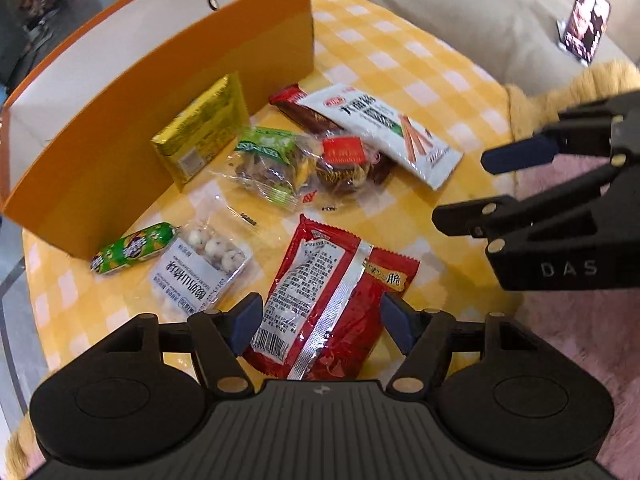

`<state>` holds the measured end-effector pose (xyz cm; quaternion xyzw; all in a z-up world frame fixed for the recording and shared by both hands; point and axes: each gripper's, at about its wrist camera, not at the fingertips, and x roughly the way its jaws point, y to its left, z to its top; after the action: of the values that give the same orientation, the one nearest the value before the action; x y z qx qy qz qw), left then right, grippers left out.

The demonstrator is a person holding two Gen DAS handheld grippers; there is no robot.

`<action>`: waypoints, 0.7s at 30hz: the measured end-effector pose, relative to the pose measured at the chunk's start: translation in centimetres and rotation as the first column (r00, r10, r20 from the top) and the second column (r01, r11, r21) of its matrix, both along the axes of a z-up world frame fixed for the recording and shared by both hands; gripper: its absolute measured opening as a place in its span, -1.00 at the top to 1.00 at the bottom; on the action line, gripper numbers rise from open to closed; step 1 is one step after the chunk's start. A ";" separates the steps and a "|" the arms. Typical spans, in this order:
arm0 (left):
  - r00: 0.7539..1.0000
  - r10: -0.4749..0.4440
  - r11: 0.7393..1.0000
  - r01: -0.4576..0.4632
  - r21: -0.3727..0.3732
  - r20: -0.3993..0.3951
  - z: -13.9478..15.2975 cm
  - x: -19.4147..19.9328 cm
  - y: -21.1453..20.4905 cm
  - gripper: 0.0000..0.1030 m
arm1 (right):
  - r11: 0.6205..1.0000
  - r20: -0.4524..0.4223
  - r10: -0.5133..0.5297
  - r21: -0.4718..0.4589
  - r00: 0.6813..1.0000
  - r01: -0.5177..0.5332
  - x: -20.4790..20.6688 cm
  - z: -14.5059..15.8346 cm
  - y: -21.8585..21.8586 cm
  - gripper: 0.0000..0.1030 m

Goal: Organize snacks

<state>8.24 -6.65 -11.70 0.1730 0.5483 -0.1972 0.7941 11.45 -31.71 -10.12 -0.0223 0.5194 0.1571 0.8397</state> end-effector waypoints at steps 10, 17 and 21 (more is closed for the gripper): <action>0.989 -0.149 0.985 0.149 0.083 -0.012 -2.0 -0.1 -1.8 -0.74 | 1.000 -0.025 0.000 -0.027 1.000 0.000 1.8 -1.3 -0.2 -0.11; 0.988 -0.144 0.987 0.148 0.066 -0.055 -2.8 0.8 -1.8 -0.80 | 0.999 -0.039 0.004 -0.039 0.999 -0.005 3.3 -2.5 -0.5 -0.13; 0.986 -0.152 0.984 0.157 0.080 -0.067 -3.5 0.7 -2.2 -0.83 | 0.999 -0.040 0.005 -0.037 0.999 -0.007 4.2 -3.3 -0.6 -0.26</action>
<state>8.98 -8.80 -15.15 0.2426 0.5650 -0.2399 0.7512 15.62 -32.26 -13.38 -0.0361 0.5389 0.1504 0.8280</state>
